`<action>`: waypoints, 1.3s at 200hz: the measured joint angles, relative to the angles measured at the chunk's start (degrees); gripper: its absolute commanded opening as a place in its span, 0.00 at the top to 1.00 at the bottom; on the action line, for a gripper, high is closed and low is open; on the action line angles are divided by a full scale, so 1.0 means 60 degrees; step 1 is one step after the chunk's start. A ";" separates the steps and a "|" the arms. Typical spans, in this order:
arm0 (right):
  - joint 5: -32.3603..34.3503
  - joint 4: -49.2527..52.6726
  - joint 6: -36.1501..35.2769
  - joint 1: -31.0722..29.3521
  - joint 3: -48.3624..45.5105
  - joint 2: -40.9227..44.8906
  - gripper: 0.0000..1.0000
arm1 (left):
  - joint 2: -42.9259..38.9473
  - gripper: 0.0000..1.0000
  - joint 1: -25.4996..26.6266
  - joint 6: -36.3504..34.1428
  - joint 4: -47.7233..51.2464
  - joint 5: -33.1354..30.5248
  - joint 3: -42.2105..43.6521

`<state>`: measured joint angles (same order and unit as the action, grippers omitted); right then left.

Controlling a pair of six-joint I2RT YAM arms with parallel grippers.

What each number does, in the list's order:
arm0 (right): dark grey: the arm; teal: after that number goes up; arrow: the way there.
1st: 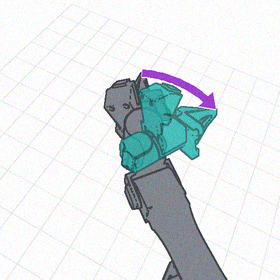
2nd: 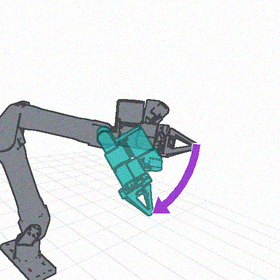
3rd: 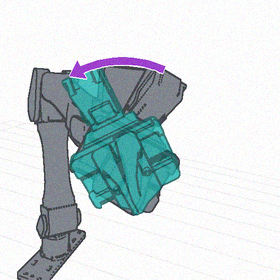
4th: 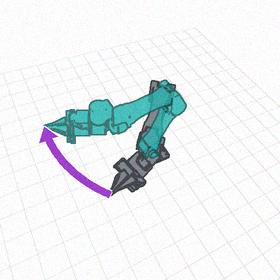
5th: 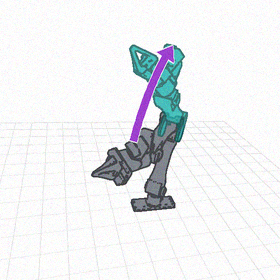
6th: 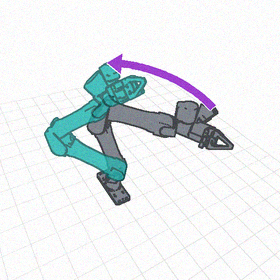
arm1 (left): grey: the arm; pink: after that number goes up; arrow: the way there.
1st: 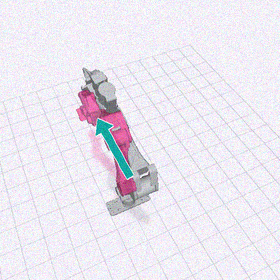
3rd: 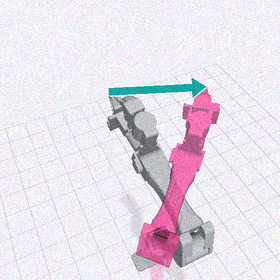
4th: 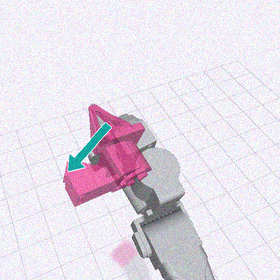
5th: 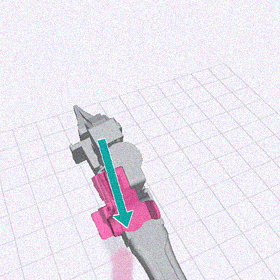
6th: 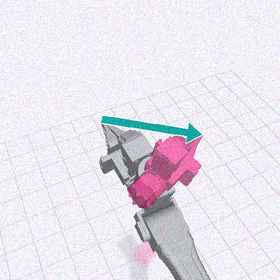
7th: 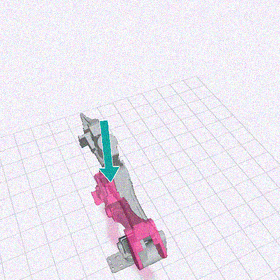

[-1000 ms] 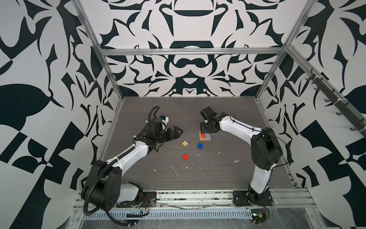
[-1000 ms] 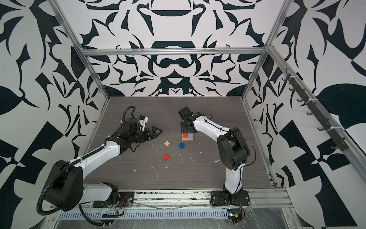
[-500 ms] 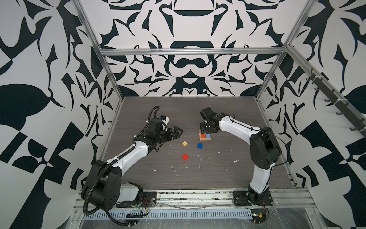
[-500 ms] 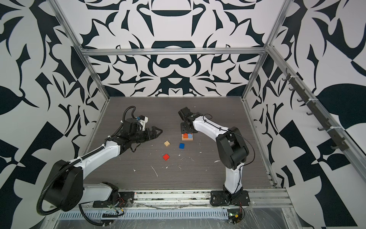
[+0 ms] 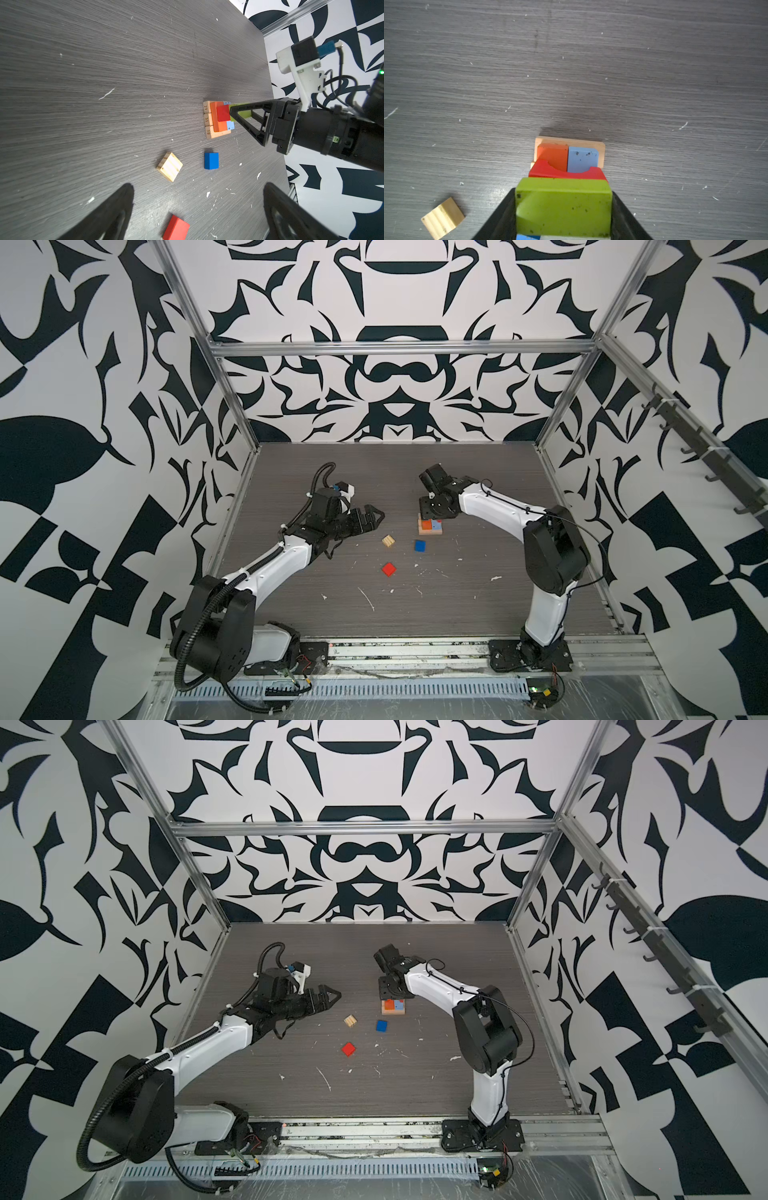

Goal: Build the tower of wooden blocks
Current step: 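Lower the lime-green block onto the red arch block and open the right gripper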

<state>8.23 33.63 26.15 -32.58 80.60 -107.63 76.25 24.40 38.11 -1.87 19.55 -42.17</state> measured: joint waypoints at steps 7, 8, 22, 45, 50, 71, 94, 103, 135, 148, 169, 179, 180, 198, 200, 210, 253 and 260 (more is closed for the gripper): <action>0.0000 -0.0004 0.0007 0.0000 0.0000 0.0000 0.51 | 0.0000 0.01 0.0004 0.0000 0.0000 0.0000 0.0000; 0.0000 -0.0004 0.0007 0.0000 0.0000 0.0000 0.51 | 0.0000 0.01 0.0004 0.0000 0.0000 -0.0004 0.0000; 0.0000 0.0000 0.0040 0.0000 0.0000 0.0000 0.51 | 0.0000 0.00 0.0007 0.0000 0.0000 0.0000 0.0000; 0.0000 0.0000 0.0073 0.0000 0.0000 0.0000 0.51 | 0.0000 0.01 0.0011 0.0000 0.0000 -0.0004 0.0000; 0.0000 0.0000 0.0076 0.0007 0.0000 0.0000 0.50 | 0.0000 0.00 0.0007 0.0000 0.0000 -0.0004 0.0000; -0.0004 0.0000 0.0080 0.0022 0.0000 0.0000 0.44 | 0.0000 0.00 0.0007 0.0000 0.0000 -0.0004 0.0000; -0.0004 -0.0004 0.0084 0.0025 -0.0007 0.0000 0.40 | 0.0000 0.00 0.0011 0.0000 0.0000 -0.0004 0.0000; -0.0004 -0.0004 0.0084 0.0025 -0.0007 0.0000 0.39 | 0.0000 0.01 0.0011 0.0000 0.0000 -0.0004 0.0000; -0.0007 -0.0004 0.0117 0.0025 -0.0007 0.0000 0.31 | 0.0000 0.00 0.0011 0.0000 0.0000 0.0000 0.0000; -0.0007 -0.0004 0.0113 0.0025 -0.0011 0.0000 0.30 | 0.0000 0.01 0.0007 0.0000 0.0000 -0.0004 0.0000; -0.0007 -0.0004 0.0117 0.0025 -0.0011 0.0000 0.27 | 0.0000 0.01 0.0011 0.0000 0.0000 -0.0004 0.0000; -0.0007 -0.0004 0.0113 0.0025 -0.0011 0.0000 0.25 | 0.0000 0.01 0.0011 0.0000 0.0000 -0.0004 0.0000; -0.0007 -0.0004 0.0113 0.0025 -0.0011 0.0000 0.25 | 0.0000 0.01 0.0011 0.0000 0.0000 -0.0004 0.0000; -0.0007 0.0000 0.0109 0.0025 -0.0011 0.0000 0.22 | 0.0000 0.00 0.0011 -0.0004 0.0004 -0.0004 0.0000; -0.0007 0.0000 0.0106 0.0025 -0.0007 0.0000 0.21 | 0.0000 0.00 0.0007 -0.0004 0.0004 -0.0004 0.0000; -0.0007 0.0000 0.0098 0.0025 -0.0007 0.0000 0.18 | 0.0000 0.00 0.0007 0.0000 0.0004 -0.0004 0.0000; -0.0117 0.0106 -0.0364 0.0025 -0.0011 0.0040 0.05 | 0.0000 0.01 0.0011 -0.0007 0.0025 -0.0004 0.0000; -0.0175 0.0146 -0.0466 0.0025 -0.0007 0.0066 0.05 | 0.0000 0.01 0.0011 -0.0007 0.0029 -0.0004 0.0000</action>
<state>7.18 34.50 23.35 -32.42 80.55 -107.24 76.25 24.47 38.06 -1.69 19.53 -42.17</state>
